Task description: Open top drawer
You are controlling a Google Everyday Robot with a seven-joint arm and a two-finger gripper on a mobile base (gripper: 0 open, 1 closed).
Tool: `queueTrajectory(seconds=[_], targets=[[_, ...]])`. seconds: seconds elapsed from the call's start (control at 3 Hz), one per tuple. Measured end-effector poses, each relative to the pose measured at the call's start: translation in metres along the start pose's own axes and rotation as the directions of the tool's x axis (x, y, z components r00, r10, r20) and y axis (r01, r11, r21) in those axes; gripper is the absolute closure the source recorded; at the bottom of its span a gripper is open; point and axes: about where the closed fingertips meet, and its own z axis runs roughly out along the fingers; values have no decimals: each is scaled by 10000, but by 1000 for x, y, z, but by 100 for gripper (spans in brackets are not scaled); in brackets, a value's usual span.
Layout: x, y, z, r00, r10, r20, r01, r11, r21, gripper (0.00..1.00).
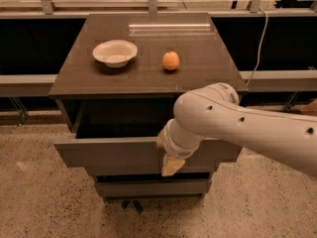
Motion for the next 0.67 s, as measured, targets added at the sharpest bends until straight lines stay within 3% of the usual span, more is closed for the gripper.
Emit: queueTrajectory(seconds=[0.33, 0.67], targets=[[-9, 11, -29, 10000, -29, 22, 28, 9997, 240, 34], [-11, -5, -37, 9998, -139, 126, 130, 9976, 676, 16]])
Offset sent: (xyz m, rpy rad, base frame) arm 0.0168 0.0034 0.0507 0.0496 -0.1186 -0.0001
